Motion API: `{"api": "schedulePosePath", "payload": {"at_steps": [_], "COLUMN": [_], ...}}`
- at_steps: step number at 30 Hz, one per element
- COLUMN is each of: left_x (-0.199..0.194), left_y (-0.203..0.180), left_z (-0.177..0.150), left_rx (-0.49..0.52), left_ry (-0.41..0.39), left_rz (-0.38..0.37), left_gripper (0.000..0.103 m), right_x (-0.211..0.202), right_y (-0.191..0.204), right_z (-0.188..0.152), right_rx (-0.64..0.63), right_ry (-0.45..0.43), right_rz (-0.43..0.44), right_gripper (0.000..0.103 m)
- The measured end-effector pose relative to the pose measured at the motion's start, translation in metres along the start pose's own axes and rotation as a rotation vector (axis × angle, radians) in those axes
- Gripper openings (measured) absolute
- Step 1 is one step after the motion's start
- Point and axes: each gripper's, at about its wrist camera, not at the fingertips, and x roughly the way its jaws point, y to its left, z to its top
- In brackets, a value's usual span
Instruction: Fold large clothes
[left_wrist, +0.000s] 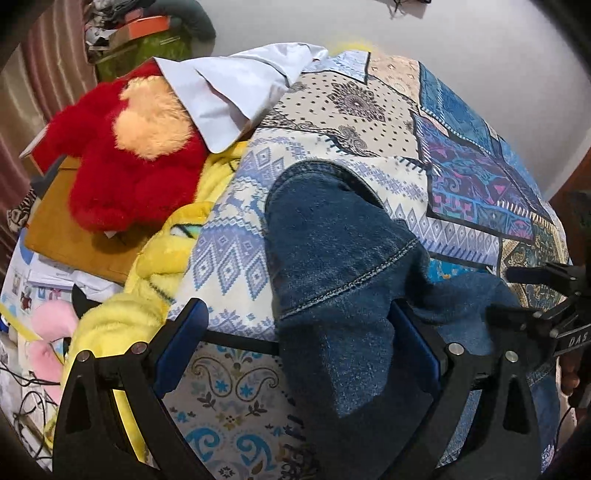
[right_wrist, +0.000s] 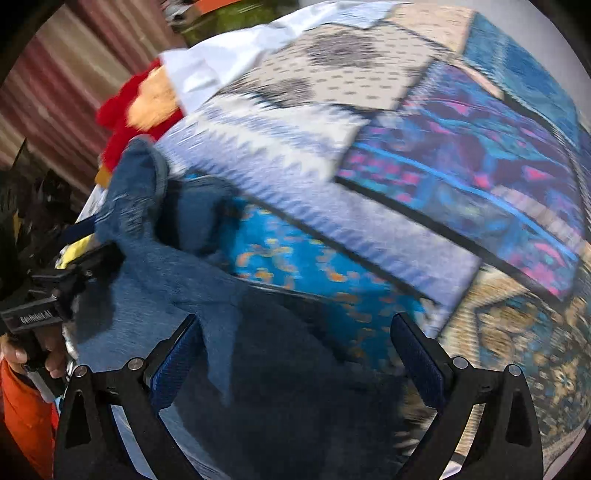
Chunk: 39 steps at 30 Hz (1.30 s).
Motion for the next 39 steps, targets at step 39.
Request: {"api": "schedulePosePath", "payload": {"at_steps": [39], "left_x": [-0.338], "left_y": [-0.087], "left_z": [-0.133], "left_rx": [0.116], "left_ry": [-0.586], "left_rz": [-0.052], "left_gripper": [0.095], "right_x": [-0.339], "right_y": [0.101], "right_z": [-0.224], "right_rx": [-0.047], "right_ry": [-0.768], "right_rz": [-0.172], "right_gripper": [0.099]}}
